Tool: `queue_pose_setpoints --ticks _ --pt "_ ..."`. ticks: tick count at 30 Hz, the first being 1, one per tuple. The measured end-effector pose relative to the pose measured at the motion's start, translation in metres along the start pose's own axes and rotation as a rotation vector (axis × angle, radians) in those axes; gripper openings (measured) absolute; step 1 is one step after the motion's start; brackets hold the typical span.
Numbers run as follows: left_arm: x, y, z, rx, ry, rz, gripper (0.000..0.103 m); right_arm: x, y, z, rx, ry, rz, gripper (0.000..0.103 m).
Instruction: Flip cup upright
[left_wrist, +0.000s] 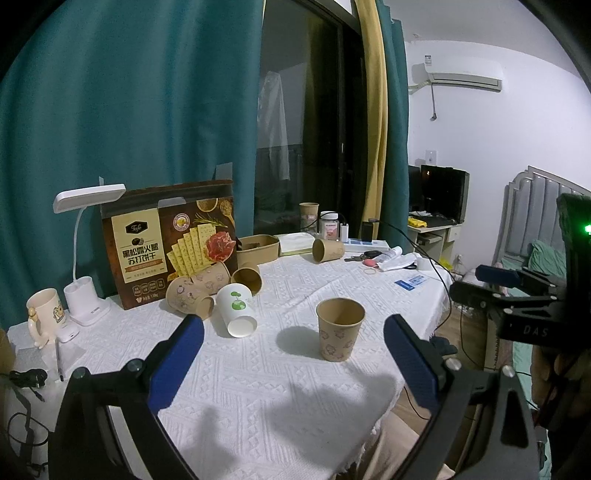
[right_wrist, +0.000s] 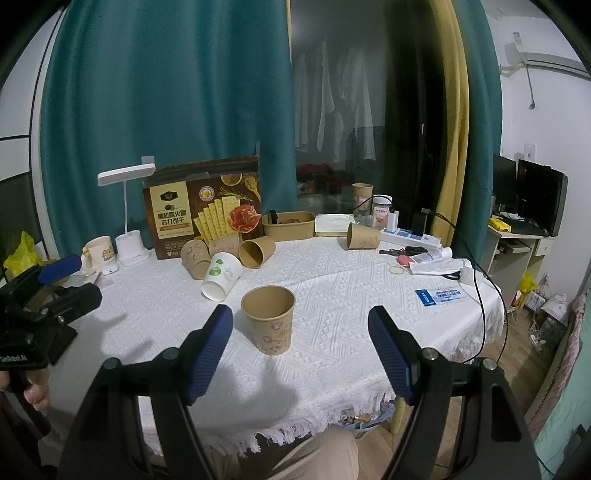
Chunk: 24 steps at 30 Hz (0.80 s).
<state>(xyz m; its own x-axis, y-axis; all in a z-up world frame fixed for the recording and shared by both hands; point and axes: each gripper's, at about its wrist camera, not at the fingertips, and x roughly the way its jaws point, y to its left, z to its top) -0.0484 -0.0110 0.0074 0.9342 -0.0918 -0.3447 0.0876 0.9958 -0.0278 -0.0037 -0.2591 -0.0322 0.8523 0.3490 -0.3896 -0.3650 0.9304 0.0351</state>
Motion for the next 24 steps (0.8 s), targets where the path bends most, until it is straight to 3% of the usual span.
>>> queue_pose_setpoints --ticks 24 --pt "0.003 -0.0032 -0.0013 -0.001 0.008 -0.005 0.098 0.0092 -0.0005 -0.0036 0.003 0.02 0.004 0.074"
